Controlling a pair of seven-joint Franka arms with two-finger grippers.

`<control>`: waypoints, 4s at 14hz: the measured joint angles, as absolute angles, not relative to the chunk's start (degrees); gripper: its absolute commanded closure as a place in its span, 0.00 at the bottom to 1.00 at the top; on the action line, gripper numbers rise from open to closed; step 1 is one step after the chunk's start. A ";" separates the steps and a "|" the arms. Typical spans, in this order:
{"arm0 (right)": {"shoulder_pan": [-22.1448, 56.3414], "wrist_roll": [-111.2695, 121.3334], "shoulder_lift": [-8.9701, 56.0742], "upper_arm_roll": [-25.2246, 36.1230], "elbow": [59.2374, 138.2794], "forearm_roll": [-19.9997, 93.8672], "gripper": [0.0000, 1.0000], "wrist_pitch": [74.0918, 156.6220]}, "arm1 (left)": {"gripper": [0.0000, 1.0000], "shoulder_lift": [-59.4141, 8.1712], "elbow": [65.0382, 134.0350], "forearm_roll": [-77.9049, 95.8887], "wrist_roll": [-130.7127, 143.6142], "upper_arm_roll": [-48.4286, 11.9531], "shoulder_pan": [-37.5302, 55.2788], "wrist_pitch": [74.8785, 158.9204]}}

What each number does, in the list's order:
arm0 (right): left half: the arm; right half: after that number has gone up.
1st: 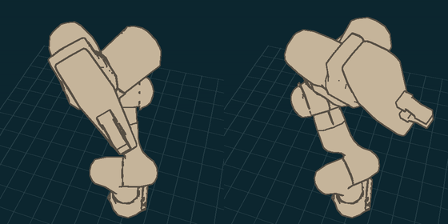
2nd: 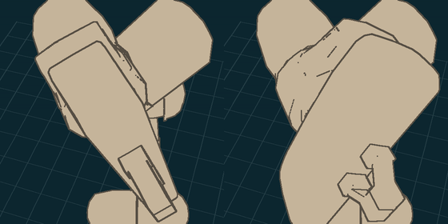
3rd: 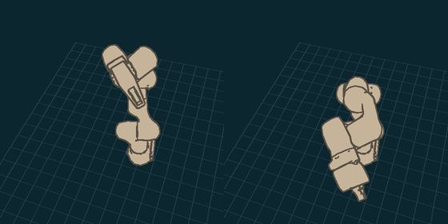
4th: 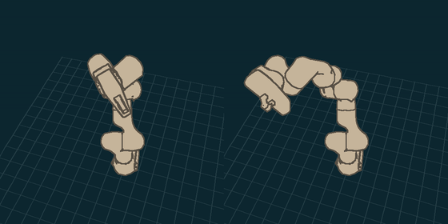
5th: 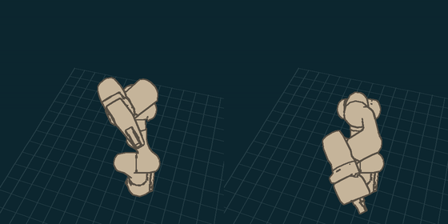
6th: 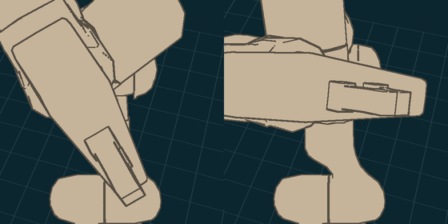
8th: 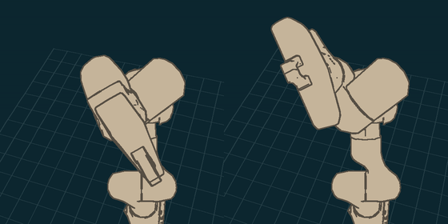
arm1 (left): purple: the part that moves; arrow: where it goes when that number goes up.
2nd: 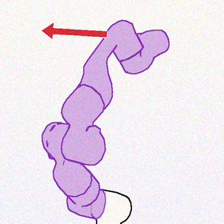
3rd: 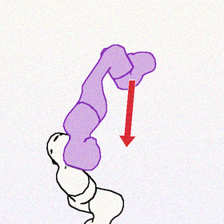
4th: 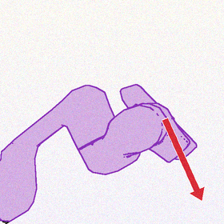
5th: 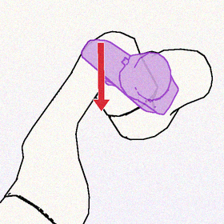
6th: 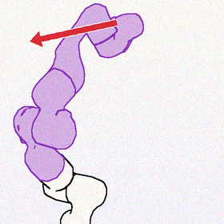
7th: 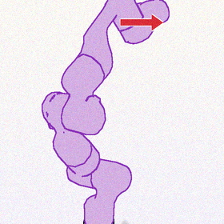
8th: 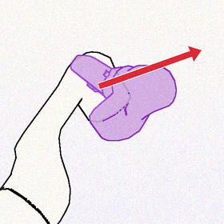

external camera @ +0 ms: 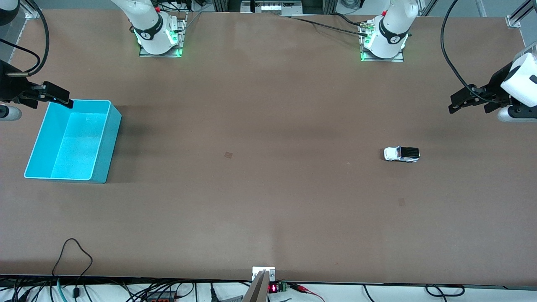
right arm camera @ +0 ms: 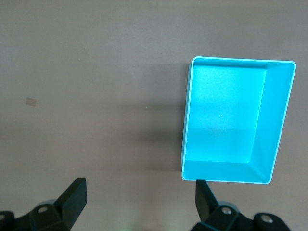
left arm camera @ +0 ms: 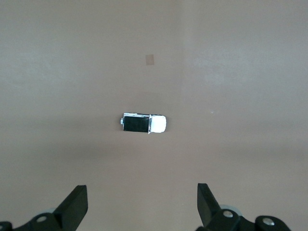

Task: Wind and store white jeep toy
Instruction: 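Reach the left gripper to the jeep while the right gripper moves over the box, then close the left gripper on the white jeep's body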

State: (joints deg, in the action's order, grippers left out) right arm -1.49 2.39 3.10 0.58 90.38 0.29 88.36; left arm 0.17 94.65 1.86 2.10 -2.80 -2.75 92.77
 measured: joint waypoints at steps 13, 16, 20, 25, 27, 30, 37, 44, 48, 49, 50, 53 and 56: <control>-1.37 2.42 5.48 0.28 90.95 0.29 0.00 87.56 | 0.00 -12.47 95.46 1.83 2.45 -3.34 5.42 93.23; -1.34 2.42 7.83 0.06 91.05 0.29 0.00 84.43 | 0.00 -18.31 95.36 1.83 2.72 -3.37 6.84 94.48; -1.35 2.42 8.67 0.06 91.04 0.30 0.00 82.40 | 0.00 -19.87 95.71 1.83 -2.90 -3.59 7.83 95.82; -1.36 2.42 8.61 0.06 90.77 0.32 0.00 82.40 | 0.00 -19.91 100.78 1.78 -24.94 -3.64 6.78 99.09; -1.43 2.42 8.62 0.11 90.77 0.32 0.00 82.40 | 0.00 -19.95 103.68 1.70 -36.80 -3.59 4.92 103.78; -1.47 2.42 8.64 0.20 90.78 0.32 0.00 82.30 | 0.00 -20.40 107.94 1.66 -56.02 -3.50 0.84 113.13; -2.47 2.27 9.21 0.72 92.08 0.30 0.00 78.91 | 0.00 -21.50 112.77 1.51 -83.56 -3.51 -1.03 122.79; -2.73 2.27 10.09 0.73 92.11 0.17 0.00 78.90 | 0.00 -22.36 114.86 -1.08 -88.84 -3.47 -4.64 127.25; -2.64 2.27 10.16 0.58 92.29 0.17 0.00 78.90 | 0.00 -23.25 117.20 -1.10 -89.16 -3.47 -4.93 129.14; -2.64 2.27 10.18 0.58 92.44 0.17 0.00 78.90 | 0.00 -23.40 117.73 -1.17 -89.22 -3.47 -4.93 129.27; -2.64 2.27 10.17 0.57 92.66 0.17 0.00 78.90 | 0.00 -23.57 118.04 -1.56 -89.26 -3.47 -4.94 129.40; -2.64 2.27 10.16 0.57 93.84 0.17 0.00 79.43 | 0.00 -23.80 118.32 -4.49 -89.26 -3.47 -5.03 130.13; -2.64 2.27 8.96 0.57 97.13 0.17 0.00 81.34 | 0.00 -23.95 118.86 -4.68 -89.30 -3.47 -5.08 131.31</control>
